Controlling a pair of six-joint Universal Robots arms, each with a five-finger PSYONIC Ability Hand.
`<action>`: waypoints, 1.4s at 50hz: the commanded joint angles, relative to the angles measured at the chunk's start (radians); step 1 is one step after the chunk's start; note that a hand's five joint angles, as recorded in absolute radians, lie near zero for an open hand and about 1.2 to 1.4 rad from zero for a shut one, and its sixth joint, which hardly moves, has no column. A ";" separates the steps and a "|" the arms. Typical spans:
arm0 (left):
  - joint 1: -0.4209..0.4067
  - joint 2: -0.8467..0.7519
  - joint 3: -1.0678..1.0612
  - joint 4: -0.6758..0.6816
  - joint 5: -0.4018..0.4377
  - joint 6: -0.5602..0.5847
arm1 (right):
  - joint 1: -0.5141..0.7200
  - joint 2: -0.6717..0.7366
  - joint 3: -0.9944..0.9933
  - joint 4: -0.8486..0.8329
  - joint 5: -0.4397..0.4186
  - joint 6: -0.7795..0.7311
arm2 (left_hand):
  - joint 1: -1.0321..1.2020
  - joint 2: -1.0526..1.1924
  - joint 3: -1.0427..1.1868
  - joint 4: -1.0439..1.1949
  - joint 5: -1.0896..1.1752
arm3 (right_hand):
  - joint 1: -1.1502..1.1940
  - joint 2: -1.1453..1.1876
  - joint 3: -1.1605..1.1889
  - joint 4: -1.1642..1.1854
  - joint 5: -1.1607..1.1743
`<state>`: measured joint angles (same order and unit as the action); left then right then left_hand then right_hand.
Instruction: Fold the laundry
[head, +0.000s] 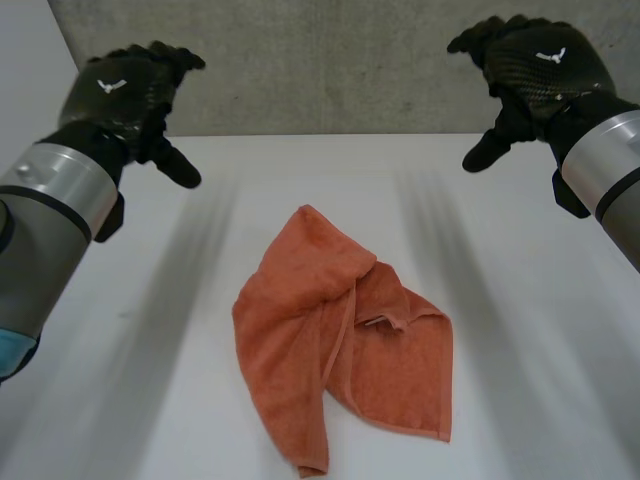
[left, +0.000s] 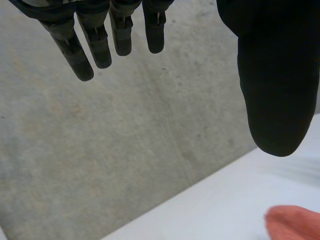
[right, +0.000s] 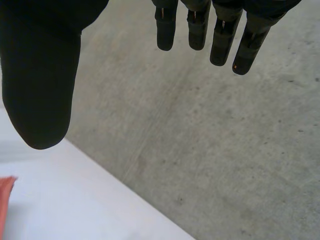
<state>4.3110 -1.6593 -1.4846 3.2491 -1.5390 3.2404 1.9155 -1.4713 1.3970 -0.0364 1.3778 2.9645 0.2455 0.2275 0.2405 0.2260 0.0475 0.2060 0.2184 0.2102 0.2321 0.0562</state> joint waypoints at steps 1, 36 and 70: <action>-0.097 -0.052 -0.011 -0.017 -0.012 -0.005 | 0.007 0.025 -0.007 0.154 -0.022 -0.191 | -0.009 0.010 -0.003 0.011 0.015 | -0.031 -0.044 -0.036 -0.058 -0.056; -0.229 -0.544 0.141 0.210 -0.170 0.217 | 0.125 0.488 -0.085 0.000 -0.016 0.174 | 1.151 1.169 1.156 1.170 1.174 | 1.190 1.178 1.186 1.164 1.165; -0.022 -0.105 -0.465 0.203 -0.004 -0.001 | 0.037 0.293 0.014 0.039 -0.029 -0.044 | 0.624 0.642 0.629 0.643 0.647 | 1.190 1.178 1.186 1.164 1.165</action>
<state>4.2623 -1.7818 -1.8553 3.6000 -1.5269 3.2020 1.9603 -1.1914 1.3798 -0.0403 1.3516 2.9825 1.0353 1.0385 1.0387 1.0379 0.8911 0.9668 1.1689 1.1814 1.1923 0.9892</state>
